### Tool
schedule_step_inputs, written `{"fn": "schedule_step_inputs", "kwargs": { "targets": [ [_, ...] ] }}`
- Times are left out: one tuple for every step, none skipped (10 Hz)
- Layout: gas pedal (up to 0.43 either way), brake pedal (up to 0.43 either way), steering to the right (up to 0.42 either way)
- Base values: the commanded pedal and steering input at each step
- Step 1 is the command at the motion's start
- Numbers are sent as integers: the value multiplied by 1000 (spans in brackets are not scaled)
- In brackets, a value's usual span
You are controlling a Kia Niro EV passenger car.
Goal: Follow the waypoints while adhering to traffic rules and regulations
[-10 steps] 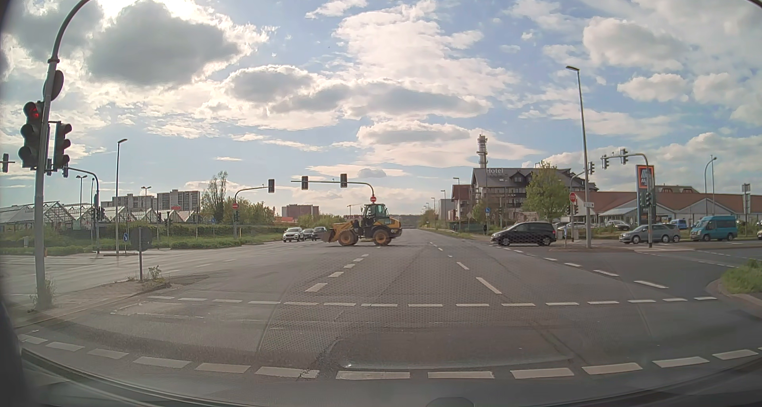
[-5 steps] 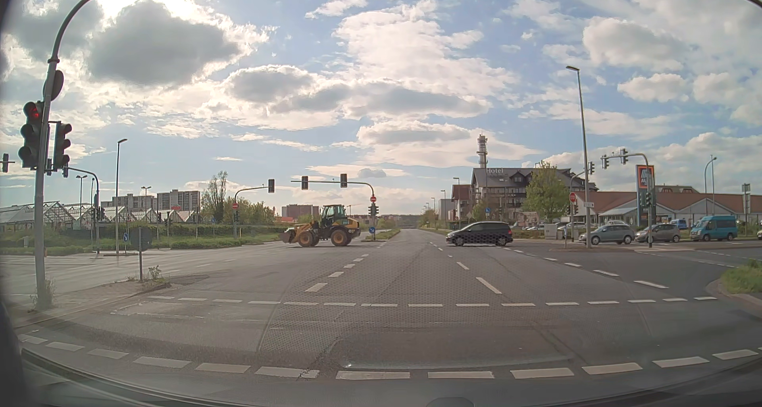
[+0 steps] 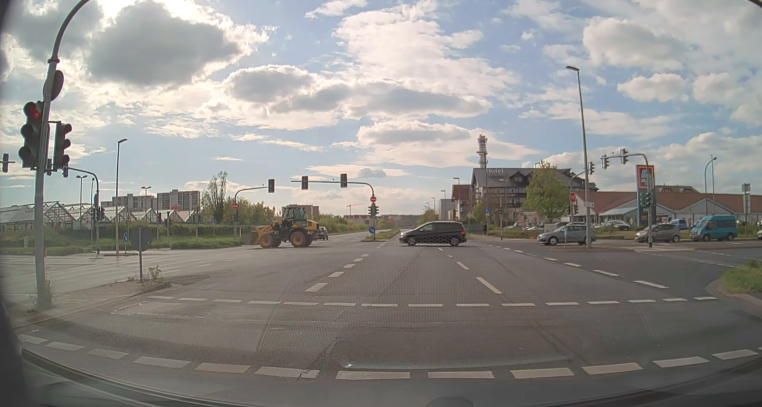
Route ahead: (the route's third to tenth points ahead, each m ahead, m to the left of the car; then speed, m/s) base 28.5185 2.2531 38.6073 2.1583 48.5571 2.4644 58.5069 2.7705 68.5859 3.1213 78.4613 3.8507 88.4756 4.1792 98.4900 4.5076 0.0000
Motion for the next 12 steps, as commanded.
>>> {"fn": "schedule_step_inputs", "kwargs": {
  "targets": [
    [0,274,-4],
    [0,274,-4],
    [0,274,-3],
    [0,274,-4],
    [0,274,-4],
    [0,274,-3],
    [0,274,-4],
    [0,274,-4],
    [0,274,-3],
    [0,274,-4],
    [0,274,-4],
    [0,274,-4]
  ]
}}
